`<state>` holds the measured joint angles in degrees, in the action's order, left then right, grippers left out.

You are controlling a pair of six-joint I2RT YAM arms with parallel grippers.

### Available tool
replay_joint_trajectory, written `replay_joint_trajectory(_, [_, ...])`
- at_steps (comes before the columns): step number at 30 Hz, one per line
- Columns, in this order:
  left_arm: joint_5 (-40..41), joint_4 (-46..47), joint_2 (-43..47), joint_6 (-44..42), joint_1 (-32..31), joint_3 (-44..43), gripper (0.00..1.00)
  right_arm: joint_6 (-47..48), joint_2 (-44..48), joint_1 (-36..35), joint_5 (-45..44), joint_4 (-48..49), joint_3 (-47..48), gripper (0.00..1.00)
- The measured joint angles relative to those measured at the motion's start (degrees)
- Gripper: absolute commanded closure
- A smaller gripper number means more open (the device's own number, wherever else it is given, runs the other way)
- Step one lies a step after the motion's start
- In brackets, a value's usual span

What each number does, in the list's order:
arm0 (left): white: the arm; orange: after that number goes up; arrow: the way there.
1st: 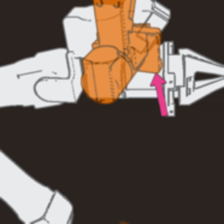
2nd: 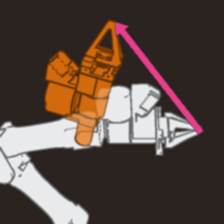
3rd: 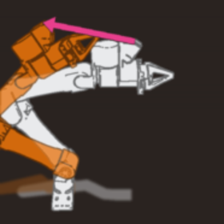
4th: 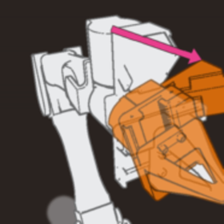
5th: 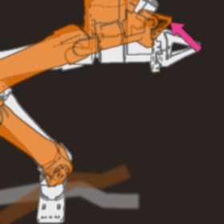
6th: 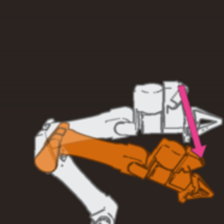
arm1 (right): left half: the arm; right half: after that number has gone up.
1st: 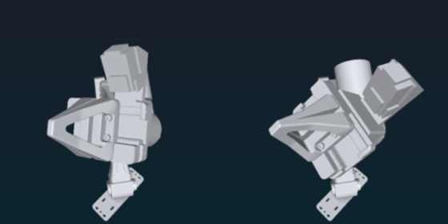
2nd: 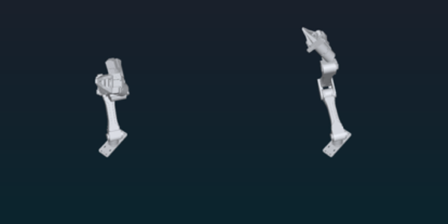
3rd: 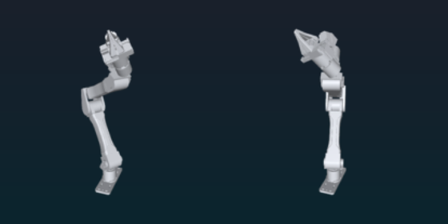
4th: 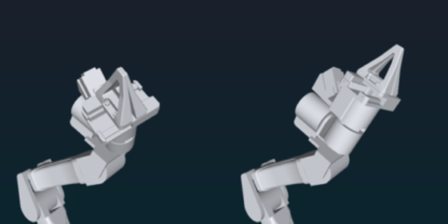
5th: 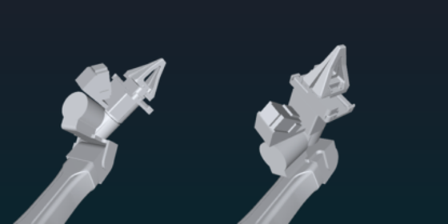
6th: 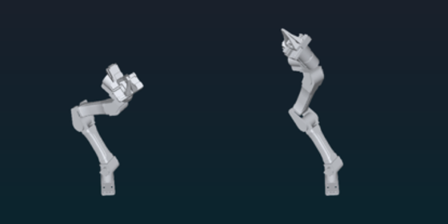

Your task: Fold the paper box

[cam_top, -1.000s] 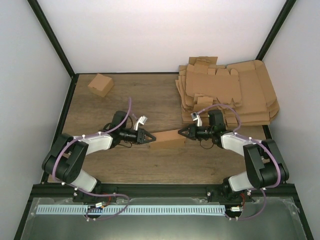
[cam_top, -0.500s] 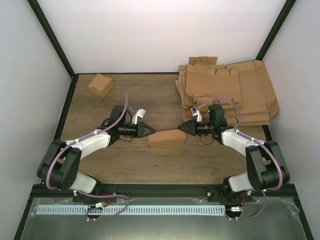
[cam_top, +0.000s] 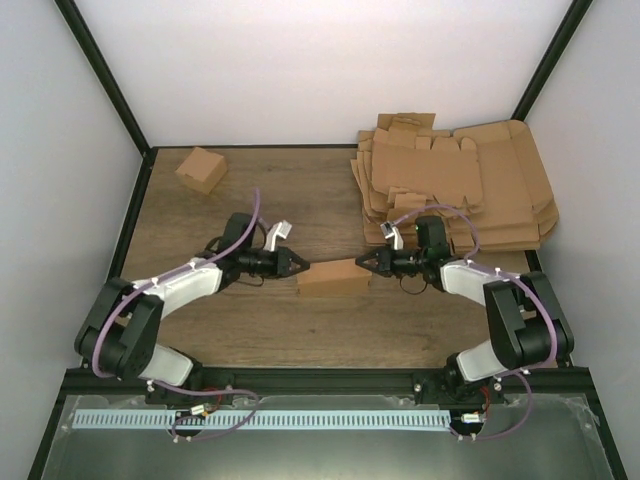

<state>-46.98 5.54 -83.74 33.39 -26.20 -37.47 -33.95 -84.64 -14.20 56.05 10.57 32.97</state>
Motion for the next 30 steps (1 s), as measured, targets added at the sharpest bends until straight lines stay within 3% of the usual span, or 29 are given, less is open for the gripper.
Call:
replay_joint_trajectory(4, [6.4,-12.0,2.6,-5.7,-2.4,-8.3,0.39,1.6,2.6,0.0,-1.7,-4.8,1.3,0.99])
replay_joint_trajectory(5, [8.2,-14.4,3.0,-7.3,-3.5,-10.5,0.21,2.0,3.5,0.0,-2.2,-5.9,1.8,0.99])
replay_joint_trajectory(6, [10.1,-16.8,3.4,-9.1,-4.8,-12.6,0.08,2.5,4.5,0.0,-2.6,-7.0,2.3,0.99])
replay_joint_trajectory(7, [12.5,-19.2,3.8,-11.1,-6.6,-14.7,0.01,3.1,5.5,0.0,-3.1,-8.1,3.0,0.99])
replay_joint_trajectory(14, [26.6,-33.7,1.2,-25.1,-17.8,-27.3,0.00,7.0,11.4,0.0,-5.8,-14.8,6.8,0.97])
replay_joint_trajectory(19, [36.3,-42.2,-8.7,-33.6,-19.6,-35.6,0.00,7.8,17.3,0.0,-6.7,-19.1,6.9,0.97])
replay_joint_trajectory(24, [40.4,-49.8,-16.3,-39.9,-19.9,-37.8,0.01,9.4,21.6,0.0,-7.5,-22.3,8.5,0.97])
replay_joint_trajectory(30, [41.0,-54.8,-20.7,-43.2,-19.9,-42.1,0.23,10.2,22.5,0.0,-7.9,-24.3,8.7,0.97])
